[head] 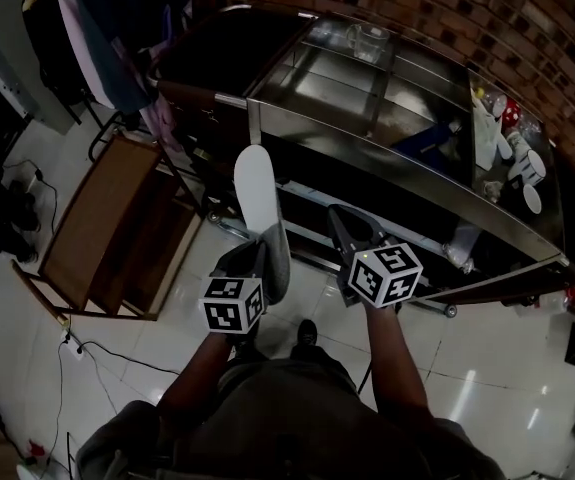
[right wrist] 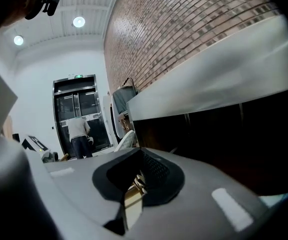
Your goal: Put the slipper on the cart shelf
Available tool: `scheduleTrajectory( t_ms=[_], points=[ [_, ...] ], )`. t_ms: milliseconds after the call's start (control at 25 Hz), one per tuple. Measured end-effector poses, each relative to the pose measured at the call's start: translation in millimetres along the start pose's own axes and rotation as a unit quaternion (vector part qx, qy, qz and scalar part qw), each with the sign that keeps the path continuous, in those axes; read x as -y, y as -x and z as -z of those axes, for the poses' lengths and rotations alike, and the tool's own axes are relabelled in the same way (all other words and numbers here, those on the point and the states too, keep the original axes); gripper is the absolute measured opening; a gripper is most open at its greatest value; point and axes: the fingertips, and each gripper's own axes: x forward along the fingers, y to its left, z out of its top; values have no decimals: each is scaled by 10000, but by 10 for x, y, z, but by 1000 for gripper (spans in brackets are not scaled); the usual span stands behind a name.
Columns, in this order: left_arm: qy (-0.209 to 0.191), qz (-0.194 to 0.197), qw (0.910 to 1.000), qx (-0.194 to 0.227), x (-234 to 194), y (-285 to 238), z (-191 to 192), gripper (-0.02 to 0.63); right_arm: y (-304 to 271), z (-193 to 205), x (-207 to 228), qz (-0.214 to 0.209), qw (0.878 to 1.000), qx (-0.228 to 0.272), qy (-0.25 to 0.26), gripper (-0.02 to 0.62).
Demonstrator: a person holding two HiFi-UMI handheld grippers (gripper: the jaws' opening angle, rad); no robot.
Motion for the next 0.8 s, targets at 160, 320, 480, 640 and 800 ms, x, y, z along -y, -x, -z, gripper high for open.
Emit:
scheduleTrajectory(
  t_ms=[160, 320, 480, 640, 800],
  points=[
    [53, 49, 10000, -20, 174, -83, 20, 17, 67, -6, 172, 34, 10000, -4, -56, -2],
    [60, 142, 9998, -83, 326, -166, 49, 17, 153, 24, 305, 114, 9999, -6, -122, -2],
    [-60, 335, 9993, -166, 533, -277, 64, 15, 289, 48, 470, 263, 9995, 8, -189, -2],
    [-190, 545, 9981, -236, 751, -460, 78, 14, 469, 62, 654, 465, 9986, 51, -235, -2],
    [-294, 715, 9966, -273, 945, -683, 60, 15, 684, 62, 858, 693, 9972, 108, -265, -2]
  ],
)
